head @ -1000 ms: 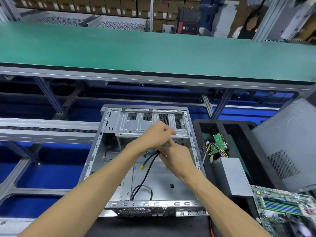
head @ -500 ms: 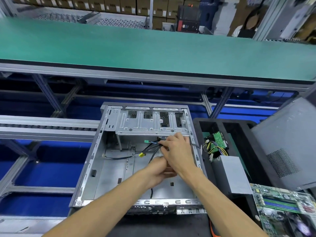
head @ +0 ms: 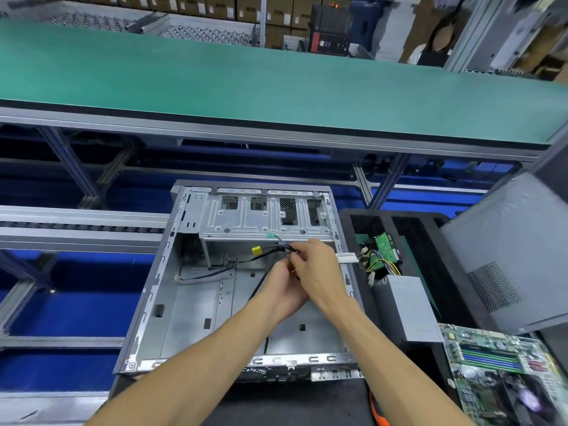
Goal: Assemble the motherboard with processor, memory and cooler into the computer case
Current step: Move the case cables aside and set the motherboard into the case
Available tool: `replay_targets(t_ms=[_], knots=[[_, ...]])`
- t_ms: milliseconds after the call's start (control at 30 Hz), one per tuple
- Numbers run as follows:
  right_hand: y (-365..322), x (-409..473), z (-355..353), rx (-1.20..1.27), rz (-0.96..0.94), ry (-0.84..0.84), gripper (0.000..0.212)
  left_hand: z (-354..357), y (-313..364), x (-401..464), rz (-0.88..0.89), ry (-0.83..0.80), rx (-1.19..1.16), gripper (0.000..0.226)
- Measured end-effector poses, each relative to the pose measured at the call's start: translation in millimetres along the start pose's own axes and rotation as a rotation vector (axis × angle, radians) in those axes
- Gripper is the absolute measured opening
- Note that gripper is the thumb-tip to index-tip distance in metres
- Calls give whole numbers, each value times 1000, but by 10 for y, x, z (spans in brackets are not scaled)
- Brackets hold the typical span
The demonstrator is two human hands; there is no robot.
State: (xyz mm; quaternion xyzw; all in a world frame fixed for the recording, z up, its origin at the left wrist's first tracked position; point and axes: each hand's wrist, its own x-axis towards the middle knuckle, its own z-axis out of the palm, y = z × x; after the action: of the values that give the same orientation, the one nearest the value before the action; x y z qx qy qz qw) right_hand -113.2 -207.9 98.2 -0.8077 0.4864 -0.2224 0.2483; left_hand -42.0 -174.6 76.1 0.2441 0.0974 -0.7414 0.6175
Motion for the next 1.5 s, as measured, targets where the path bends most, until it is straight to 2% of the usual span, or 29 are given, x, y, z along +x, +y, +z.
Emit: replay_targets(t_ms=[100,200,333,433,533,633,733,867,967,1033,1067,1133,1233,1267,1333,1433,1500], knots=[[-57,-32,6,-59,13,22,16,-32,50,18,67,47,147,24],[-66,-53,21,-170,-21,91,13,-109,140,-10,111,164,375,27],[35,24,13,-27,-10,104,17,-264,403,-218,-4,256,687,28],[96,101,-9,50,20,133,22,-325,740,-392,-66,247,751,28],[114,154,-24,41,10,108,25,-233,1034,-518,20,272,753,32],[147,147,-44,29,-196,-33,22,-60,1225,-595,205,278,867,30],[149,142,-45,-125,-449,-139,17,116,1277,-636,319,222,1215,28],[104,102,-36,-205,-627,-205,13,329,1212,-547,507,181,1540,33],[53,22,-35,-254,-689,-196,9,455,1064,-470,545,-3,1702,33],[-27,-44,-47,-297,-622,-126,9,533,934,-412,507,-89,1813,36],[-58,-76,-54,-309,-565,-71,9,565,882,-388,509,-78,1877,39],[-100,-132,-71,-349,-431,43,11,608,845,-351,620,23,2024,40],[-196,-115,-101,-528,-221,30,20,631,911,-380,817,293,2146,44],[-251,-86,-112,-585,-179,22,18,635,962,-401,797,371,2174,45],[-367,-38,-117,-690,-154,-3,12,635,1084,-443,634,456,2238,44],[-428,-17,-104,-751,-177,-32,13,518,1202,-505,341,423,2152,43],[-401,-25,-107,-740,-169,-39,18,396,1237,-568,250,464,2067,40]])
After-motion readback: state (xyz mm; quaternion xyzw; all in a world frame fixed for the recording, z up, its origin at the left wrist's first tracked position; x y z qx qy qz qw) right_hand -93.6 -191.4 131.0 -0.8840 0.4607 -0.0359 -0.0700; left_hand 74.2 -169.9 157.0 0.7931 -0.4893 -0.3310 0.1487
